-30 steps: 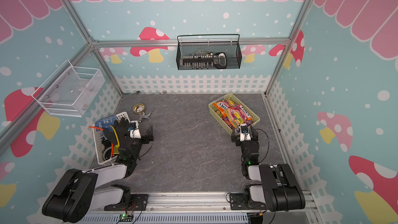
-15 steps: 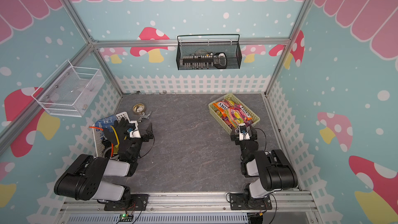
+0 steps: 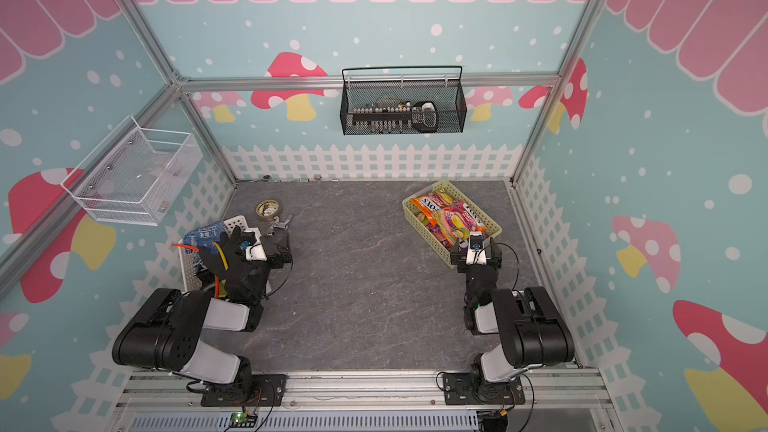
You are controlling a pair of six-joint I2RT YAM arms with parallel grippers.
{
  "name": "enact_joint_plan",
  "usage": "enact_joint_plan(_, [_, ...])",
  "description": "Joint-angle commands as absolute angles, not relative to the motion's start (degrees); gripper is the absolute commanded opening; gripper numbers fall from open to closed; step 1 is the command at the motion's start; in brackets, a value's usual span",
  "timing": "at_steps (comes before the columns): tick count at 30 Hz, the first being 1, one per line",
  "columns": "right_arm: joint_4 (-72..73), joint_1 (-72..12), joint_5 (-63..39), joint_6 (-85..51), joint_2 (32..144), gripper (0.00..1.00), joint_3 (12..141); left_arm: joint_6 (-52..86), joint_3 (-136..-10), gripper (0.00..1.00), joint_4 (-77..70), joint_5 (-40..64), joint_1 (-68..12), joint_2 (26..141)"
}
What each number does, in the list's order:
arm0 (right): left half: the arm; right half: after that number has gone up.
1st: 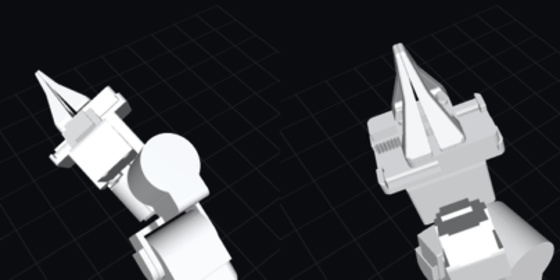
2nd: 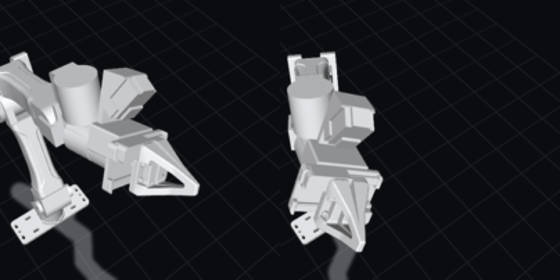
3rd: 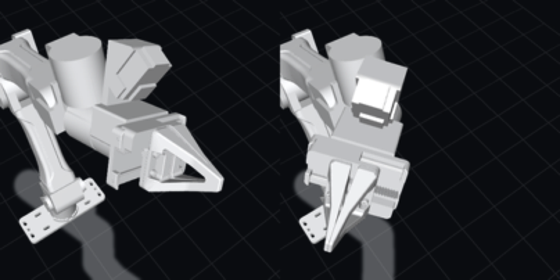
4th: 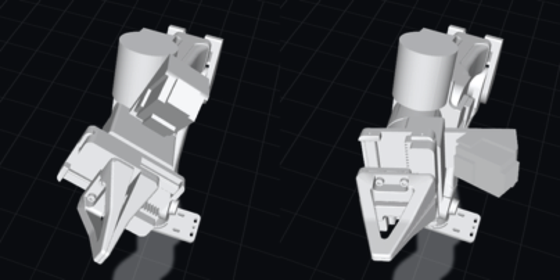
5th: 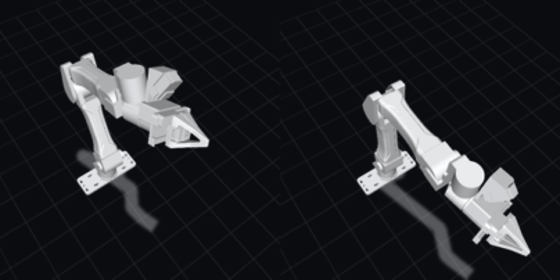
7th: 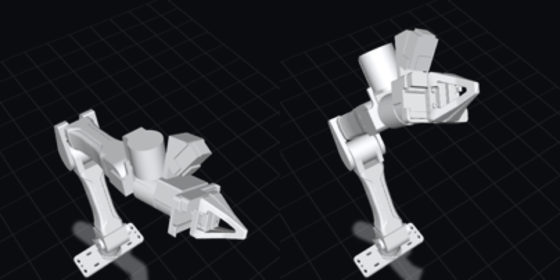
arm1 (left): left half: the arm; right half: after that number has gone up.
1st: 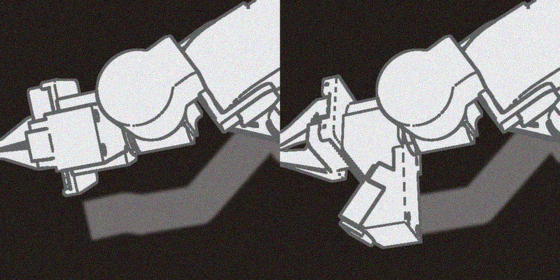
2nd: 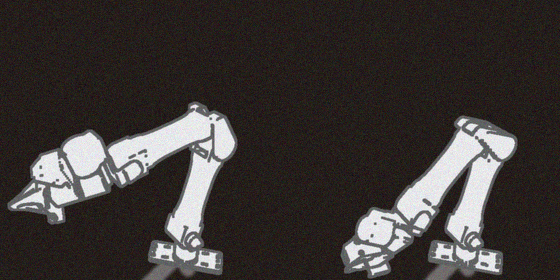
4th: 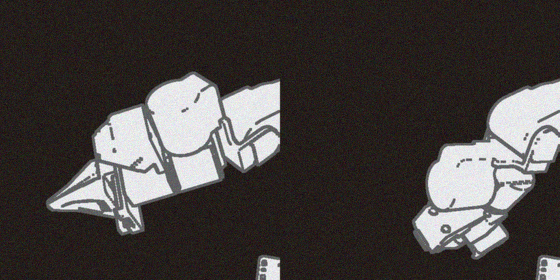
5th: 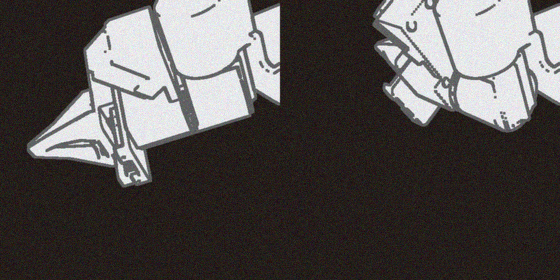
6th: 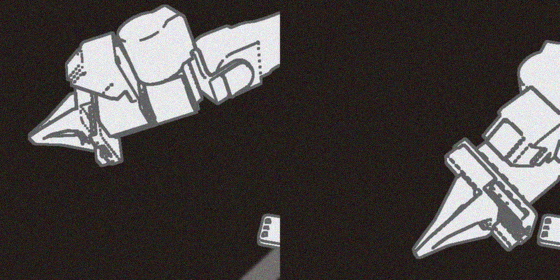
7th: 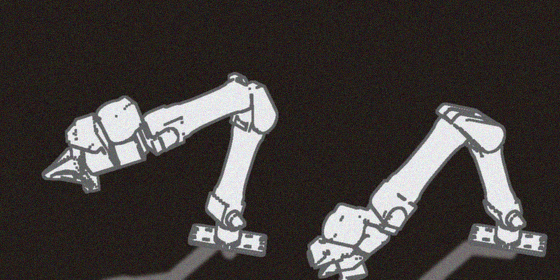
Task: Put the candies in the basket
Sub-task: Reset both arms
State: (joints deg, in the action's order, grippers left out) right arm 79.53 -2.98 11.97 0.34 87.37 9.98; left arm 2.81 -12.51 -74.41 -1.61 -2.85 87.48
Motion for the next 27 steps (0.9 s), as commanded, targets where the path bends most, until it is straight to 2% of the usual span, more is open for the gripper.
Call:
enact_joint_plan(1, [79.15,-2.75,13.36,-0.69,87.87,0.99,10.46,3.73,-13.00,0.99,-73.67,-0.17,-2.68,87.69])
enact_joint_plan(27, [79.18,-2.81,13.35,-0.70,87.86,0.99,10.46,3.78,-13.10,0.99,-73.04,-0.08,-2.67,87.45])
